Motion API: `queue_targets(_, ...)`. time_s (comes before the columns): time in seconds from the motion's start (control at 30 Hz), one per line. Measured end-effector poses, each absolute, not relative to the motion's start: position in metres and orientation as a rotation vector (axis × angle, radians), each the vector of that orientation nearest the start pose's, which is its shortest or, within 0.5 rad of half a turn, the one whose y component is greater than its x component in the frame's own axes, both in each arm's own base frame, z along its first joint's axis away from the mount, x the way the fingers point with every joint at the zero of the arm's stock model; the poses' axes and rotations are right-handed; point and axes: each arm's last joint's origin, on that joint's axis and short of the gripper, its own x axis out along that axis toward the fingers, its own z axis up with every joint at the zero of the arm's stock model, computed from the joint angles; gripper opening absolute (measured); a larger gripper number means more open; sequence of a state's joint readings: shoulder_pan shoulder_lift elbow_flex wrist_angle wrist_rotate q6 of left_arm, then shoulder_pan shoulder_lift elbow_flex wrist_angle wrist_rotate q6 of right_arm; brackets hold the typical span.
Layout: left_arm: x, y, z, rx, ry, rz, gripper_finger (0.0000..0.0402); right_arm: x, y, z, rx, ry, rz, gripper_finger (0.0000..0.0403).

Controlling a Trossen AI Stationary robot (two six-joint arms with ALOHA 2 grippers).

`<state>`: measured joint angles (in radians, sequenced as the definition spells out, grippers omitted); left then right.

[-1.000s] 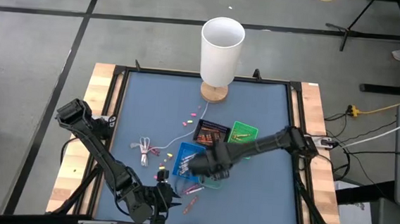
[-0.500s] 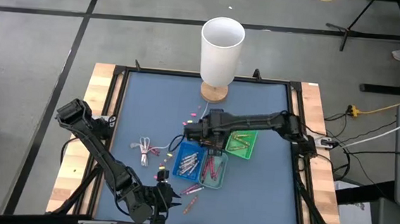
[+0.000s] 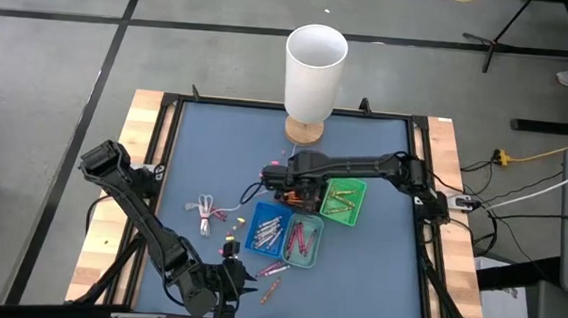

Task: Sort crayons
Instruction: Put the orange crayon into the black bin

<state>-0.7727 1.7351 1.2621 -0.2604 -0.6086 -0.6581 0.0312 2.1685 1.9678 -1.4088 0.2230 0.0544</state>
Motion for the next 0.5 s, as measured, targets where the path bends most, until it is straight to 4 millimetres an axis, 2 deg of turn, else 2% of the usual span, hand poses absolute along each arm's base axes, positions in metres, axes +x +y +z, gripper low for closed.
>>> queue_targets(0.13, 0.281, -0.251, 0.245, -0.220, 0.581, 0.049, 0.0086, 0.418, 0.007, 0.236, -0.173, 1.585, -0.182, 0.0129)
queue_targets(0.3, 0.281, -0.251, 0.245, -0.270, 0.576, 0.064, 0.0086, 0.416, 0.007, 0.237, -0.168, 1.598, -0.173, 0.0132)
queue_targets(0.5, 0.284, -0.253, 0.249, -0.306, 0.535, 0.045, 0.0086, 0.402, 0.014, 0.263, -0.199, 1.577, -0.143, 0.0129)
